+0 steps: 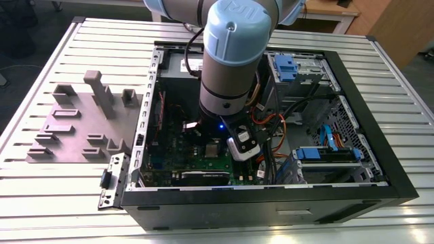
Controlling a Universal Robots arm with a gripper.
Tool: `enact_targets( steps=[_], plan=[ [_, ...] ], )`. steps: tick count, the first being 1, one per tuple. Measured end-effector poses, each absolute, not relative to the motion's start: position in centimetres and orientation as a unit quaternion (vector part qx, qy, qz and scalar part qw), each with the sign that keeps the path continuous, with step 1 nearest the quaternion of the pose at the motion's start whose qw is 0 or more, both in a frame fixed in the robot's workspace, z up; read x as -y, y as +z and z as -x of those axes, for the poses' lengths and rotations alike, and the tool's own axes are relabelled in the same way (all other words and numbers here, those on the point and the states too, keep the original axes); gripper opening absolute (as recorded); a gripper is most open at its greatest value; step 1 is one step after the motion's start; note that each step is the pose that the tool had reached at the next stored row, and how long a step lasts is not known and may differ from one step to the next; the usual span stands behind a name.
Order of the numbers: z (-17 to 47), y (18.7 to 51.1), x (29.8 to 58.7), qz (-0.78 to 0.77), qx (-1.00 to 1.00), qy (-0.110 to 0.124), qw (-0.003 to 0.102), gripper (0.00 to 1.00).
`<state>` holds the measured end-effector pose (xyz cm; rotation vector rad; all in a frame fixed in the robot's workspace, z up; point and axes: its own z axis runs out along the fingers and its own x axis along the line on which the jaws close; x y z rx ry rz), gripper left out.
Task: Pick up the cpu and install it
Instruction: 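Place the cpu into insertion slot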
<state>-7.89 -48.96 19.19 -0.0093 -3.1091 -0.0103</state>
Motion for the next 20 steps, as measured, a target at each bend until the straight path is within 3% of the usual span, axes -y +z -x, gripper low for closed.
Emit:
enact_targets(
  steps=[20],
  plan=[
    [7.91,19.39,48.84,0.014,1.000,-0.004,0.016,0.41]
  ],
)
